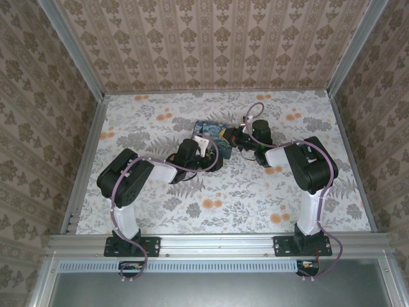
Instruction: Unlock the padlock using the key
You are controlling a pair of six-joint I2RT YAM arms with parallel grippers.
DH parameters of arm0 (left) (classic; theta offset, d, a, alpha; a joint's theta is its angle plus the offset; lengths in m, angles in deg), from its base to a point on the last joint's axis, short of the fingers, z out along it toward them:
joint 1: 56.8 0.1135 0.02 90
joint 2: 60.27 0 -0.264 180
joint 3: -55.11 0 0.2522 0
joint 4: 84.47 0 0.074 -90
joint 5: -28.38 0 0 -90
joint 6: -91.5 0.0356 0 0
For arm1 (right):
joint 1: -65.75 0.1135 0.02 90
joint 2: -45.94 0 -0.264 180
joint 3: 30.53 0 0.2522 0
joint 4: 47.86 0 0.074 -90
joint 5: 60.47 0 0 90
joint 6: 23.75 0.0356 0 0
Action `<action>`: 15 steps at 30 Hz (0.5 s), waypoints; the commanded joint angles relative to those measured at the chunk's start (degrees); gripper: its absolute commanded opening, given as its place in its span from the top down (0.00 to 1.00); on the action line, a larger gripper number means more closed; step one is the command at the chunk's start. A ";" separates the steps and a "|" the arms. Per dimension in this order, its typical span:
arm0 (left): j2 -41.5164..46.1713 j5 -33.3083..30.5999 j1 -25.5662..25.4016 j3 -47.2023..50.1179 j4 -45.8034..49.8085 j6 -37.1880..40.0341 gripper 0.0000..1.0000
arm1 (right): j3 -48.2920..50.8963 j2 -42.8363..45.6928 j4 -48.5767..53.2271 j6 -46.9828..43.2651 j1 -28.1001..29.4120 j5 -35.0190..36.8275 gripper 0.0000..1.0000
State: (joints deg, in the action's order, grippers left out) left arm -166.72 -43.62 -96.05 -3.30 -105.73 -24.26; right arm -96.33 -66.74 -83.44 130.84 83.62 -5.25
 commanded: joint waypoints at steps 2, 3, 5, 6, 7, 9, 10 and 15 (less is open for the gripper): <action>0.45 4.26 1.26 0.35 -5.02 -4.49 0.27 | 0.18 -1.16 1.27 -1.40 -0.20 0.32 1.00; 0.46 4.36 1.41 0.35 -5.03 -4.64 0.27 | 0.18 -1.22 1.18 -1.36 -0.22 0.31 1.00; 0.20 4.64 1.62 0.35 -5.27 -5.20 0.27 | 0.33 -1.38 1.09 -1.35 -0.27 0.28 1.00; -0.10 4.68 1.76 0.19 -5.23 -5.40 0.27 | 0.29 -1.46 1.03 -1.27 -0.24 0.26 1.00; -0.37 4.68 1.87 0.17 -5.29 -5.59 0.27 | 0.31 -1.42 0.92 -1.26 -0.22 0.28 1.00; -0.92 4.70 1.98 0.32 -5.66 -6.00 0.27 | 0.35 -1.57 0.66 -1.22 -0.25 0.33 1.00; -1.25 4.36 1.98 0.52 -5.84 -6.14 0.27 | 0.43 -1.52 0.65 -1.23 -0.20 0.33 1.00; -3.15 2.10 2.20 0.94 -5.75 -5.70 0.27 | 0.57 -1.58 0.47 -1.07 -0.22 0.36 1.00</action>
State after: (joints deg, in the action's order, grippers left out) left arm -168.18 -40.62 -94.41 -3.27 -109.29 -29.20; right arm -96.30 -66.76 -83.42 130.67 83.62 -5.25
